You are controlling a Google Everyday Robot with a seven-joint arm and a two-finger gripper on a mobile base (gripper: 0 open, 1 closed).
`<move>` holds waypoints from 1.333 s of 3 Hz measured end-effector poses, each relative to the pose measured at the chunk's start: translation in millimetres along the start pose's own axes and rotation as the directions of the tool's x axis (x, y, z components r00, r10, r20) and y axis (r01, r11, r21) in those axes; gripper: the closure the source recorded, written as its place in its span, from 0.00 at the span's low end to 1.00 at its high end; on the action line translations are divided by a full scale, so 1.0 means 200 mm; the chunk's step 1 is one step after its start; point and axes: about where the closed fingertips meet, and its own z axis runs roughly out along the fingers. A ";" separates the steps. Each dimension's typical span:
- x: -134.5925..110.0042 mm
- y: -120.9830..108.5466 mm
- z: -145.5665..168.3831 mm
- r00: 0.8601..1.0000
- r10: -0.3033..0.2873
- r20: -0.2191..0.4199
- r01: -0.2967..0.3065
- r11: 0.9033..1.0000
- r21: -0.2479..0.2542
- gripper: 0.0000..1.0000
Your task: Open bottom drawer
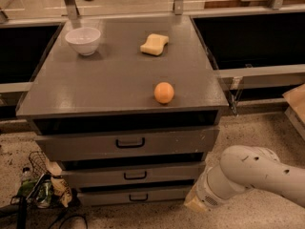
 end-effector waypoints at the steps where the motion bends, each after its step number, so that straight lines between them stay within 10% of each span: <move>1: 0.00 0.00 0.00 1.000 0.000 0.000 0.000 1.000 0.000 1.00; 4: 0.06 -0.01 0.32 1.000 0.008 -0.023 -0.006 0.996 0.094 1.00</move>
Offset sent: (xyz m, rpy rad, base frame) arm -0.0048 -0.0021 -0.0217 -0.0079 -0.0025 -0.0565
